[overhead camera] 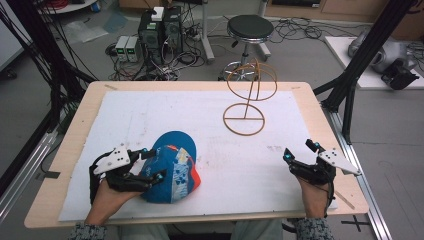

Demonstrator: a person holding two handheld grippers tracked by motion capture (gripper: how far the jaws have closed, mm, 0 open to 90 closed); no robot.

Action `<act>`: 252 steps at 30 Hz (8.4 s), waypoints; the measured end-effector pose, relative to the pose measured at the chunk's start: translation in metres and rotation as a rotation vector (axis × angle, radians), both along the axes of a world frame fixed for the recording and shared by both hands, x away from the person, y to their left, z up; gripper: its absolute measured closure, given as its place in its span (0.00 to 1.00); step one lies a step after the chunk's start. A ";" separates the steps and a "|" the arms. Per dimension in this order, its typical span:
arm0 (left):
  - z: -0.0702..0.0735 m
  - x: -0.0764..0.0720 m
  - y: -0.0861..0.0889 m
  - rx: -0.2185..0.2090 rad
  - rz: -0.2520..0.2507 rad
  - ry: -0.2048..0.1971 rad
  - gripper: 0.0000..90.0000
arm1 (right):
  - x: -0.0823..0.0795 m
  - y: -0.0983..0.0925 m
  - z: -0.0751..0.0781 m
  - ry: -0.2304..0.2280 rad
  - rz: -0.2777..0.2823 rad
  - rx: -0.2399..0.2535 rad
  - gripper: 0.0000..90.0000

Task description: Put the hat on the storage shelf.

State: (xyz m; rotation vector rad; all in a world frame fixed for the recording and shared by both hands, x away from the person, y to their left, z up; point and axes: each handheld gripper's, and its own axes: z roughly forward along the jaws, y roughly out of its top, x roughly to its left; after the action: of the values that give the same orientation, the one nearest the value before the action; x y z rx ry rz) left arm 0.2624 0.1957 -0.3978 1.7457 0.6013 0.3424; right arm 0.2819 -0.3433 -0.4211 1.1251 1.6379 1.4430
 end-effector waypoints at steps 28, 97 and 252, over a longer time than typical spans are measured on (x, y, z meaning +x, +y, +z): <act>-0.007 0.000 -0.003 -0.021 -0.021 0.086 0.91 | 0.000 -0.002 0.000 0.001 0.001 0.009 0.12; 0.206 0.096 -0.060 -0.318 0.172 -0.209 0.98 | 0.013 -0.016 -0.006 0.025 0.035 0.128 0.12; 0.135 0.203 -0.244 -0.161 0.066 -0.122 0.95 | 0.005 -0.021 -0.009 0.033 0.094 0.113 0.13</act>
State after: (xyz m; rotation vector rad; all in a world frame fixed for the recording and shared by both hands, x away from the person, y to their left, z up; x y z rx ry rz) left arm 0.4658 -0.0483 -0.2626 1.5415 0.5832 0.4318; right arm 0.2868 -0.3642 -0.4302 1.1531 1.6688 1.6028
